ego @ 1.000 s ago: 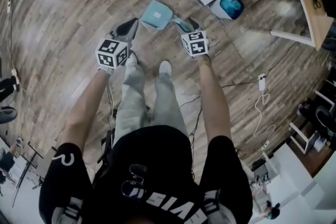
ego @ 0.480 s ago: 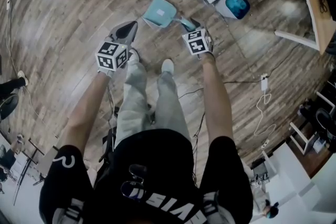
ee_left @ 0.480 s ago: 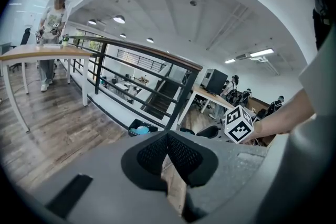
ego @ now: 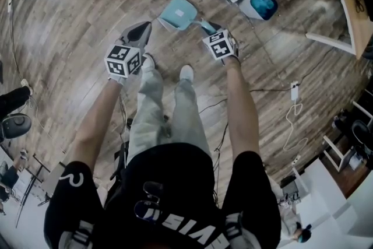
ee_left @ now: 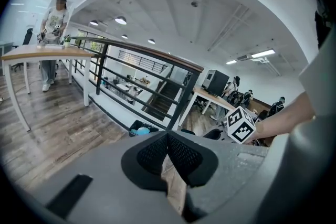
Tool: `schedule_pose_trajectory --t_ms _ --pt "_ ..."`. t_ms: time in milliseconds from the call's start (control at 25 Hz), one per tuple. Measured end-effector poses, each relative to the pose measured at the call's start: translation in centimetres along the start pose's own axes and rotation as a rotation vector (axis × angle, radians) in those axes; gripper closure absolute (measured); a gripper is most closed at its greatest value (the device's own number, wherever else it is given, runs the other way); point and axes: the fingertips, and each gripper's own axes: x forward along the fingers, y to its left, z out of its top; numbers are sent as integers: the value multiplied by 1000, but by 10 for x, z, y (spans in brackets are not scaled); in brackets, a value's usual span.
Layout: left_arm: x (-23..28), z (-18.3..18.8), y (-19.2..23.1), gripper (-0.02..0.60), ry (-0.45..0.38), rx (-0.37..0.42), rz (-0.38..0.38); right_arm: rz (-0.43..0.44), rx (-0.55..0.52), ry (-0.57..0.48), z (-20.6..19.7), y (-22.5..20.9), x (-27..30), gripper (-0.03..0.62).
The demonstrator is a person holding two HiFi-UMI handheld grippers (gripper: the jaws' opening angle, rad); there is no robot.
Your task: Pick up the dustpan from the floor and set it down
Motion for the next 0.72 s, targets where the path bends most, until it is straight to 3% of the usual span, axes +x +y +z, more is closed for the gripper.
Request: schedule_pose_trajectory --t_ms 440,720 --pt "-16 16 -14 584 -26 7 16 -37 188 -87 -5 -5 -40 465" --pt "-31 44 -44 584 -62 35 6 -69 238 -179 6 -11 -97 467"
